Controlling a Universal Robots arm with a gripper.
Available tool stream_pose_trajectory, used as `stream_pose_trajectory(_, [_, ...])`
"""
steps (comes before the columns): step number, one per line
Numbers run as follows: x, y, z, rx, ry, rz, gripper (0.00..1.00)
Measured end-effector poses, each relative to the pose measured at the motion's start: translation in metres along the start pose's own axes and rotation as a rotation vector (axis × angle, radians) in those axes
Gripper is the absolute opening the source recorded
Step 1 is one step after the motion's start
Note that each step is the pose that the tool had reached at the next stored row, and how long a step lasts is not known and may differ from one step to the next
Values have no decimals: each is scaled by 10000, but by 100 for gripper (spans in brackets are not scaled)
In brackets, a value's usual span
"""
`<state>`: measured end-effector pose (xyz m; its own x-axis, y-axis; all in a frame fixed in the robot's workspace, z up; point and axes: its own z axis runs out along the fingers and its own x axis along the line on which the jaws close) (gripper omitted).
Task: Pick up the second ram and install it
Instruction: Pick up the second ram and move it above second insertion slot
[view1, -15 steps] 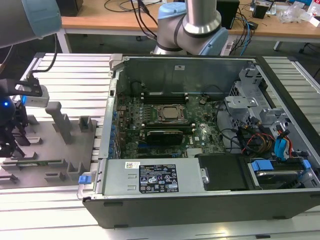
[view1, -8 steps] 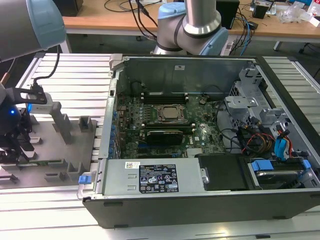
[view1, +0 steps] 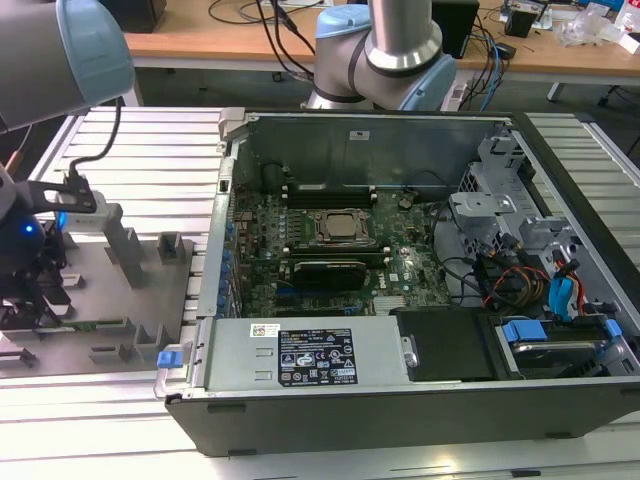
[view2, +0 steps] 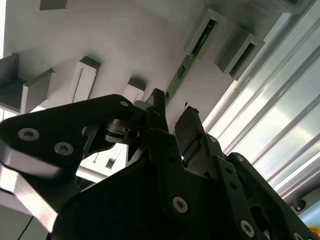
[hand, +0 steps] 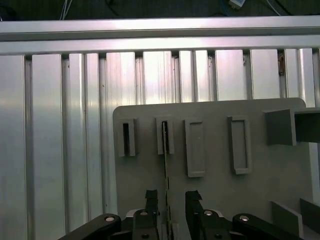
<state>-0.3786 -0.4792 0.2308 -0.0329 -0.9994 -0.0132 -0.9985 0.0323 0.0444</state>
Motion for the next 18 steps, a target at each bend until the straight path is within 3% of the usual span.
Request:
stream_pose_trajectory(12, [2,-5,118,0,0,-8,36])
stream_pose_trajectory(18, [5,-10,234,1,0,-11,36])
